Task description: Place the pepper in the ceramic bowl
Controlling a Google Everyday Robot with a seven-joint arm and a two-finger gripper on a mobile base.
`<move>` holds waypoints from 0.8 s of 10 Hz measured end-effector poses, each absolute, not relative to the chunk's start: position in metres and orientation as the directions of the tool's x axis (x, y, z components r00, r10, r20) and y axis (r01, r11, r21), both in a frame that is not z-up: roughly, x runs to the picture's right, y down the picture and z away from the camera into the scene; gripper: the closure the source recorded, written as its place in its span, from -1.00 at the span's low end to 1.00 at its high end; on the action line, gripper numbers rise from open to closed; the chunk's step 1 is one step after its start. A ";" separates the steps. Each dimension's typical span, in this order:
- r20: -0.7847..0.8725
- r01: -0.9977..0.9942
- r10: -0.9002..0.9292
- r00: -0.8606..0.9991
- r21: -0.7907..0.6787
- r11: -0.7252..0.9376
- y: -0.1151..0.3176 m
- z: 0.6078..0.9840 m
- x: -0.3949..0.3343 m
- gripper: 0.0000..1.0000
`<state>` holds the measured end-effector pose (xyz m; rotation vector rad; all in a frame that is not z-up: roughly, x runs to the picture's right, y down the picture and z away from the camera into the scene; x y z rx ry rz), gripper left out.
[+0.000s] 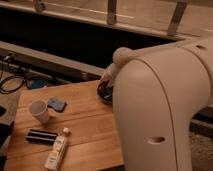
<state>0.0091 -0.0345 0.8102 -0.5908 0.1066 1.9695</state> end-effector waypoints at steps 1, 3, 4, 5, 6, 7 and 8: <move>-0.453 -0.866 0.821 -0.348 -0.179 -0.466 -0.033 0.811 0.010 1.00; -0.431 -0.864 0.830 -0.355 -0.187 -0.467 -0.038 0.809 0.011 1.00; -0.417 -0.863 0.835 -0.358 -0.194 -0.467 -0.044 0.808 0.011 1.00; -0.406 -0.860 0.839 -0.363 -0.199 -0.469 -0.049 0.808 0.013 1.00; -0.397 -0.859 0.841 -0.366 -0.203 -0.470 -0.053 0.808 0.015 1.00; -0.386 -0.859 0.844 -0.373 -0.202 -0.472 -0.059 0.810 0.020 1.00; -0.375 -0.858 0.846 -0.379 -0.199 -0.473 -0.064 0.811 0.024 1.00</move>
